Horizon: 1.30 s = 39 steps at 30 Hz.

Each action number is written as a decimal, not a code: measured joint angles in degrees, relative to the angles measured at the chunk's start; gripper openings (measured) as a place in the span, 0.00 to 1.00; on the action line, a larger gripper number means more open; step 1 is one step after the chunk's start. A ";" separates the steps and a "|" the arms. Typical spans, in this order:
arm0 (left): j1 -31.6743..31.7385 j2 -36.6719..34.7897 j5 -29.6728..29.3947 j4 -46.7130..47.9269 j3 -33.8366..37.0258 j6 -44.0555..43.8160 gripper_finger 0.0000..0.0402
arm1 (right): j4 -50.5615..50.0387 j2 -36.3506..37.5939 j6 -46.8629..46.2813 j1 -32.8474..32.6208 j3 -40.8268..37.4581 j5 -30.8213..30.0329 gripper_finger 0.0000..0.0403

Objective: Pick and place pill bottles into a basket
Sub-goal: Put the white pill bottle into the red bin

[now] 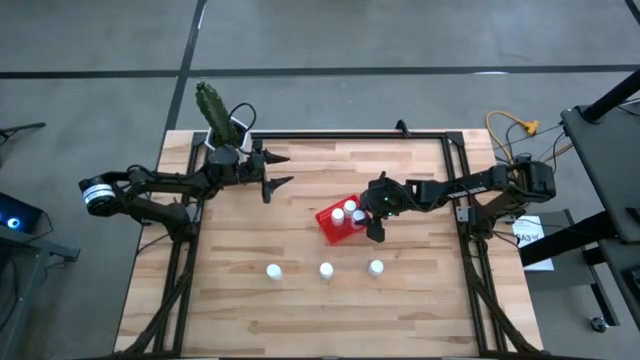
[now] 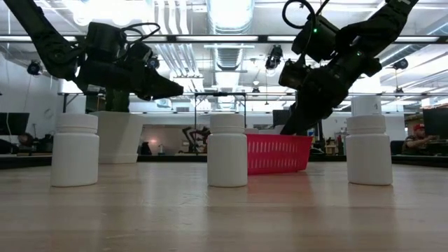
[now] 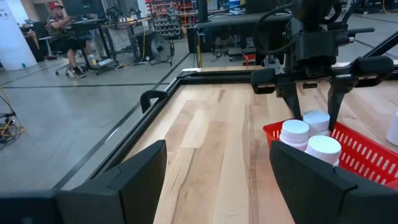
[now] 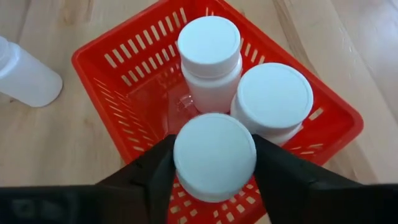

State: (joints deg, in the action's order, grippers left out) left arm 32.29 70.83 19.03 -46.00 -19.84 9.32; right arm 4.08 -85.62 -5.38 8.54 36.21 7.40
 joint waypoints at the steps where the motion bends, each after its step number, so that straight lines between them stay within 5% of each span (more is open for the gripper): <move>1: 0.00 0.00 0.00 -0.02 0.00 0.00 0.66 | 0.00 0.00 -0.42 0.00 0.00 0.02 0.51; 9: 0.00 0.00 0.00 -0.02 0.00 0.00 0.66 | 0.15 0.00 -0.64 0.00 0.02 0.11 0.64; 39: 0.00 0.00 0.00 0.01 0.00 -0.18 0.66 | -13.33 1.20 -1.96 0.00 9.43 0.61 0.58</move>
State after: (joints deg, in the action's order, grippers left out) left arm 32.29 70.83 19.03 -45.99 -19.84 9.14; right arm -9.25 -84.42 -7.34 8.54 45.64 8.01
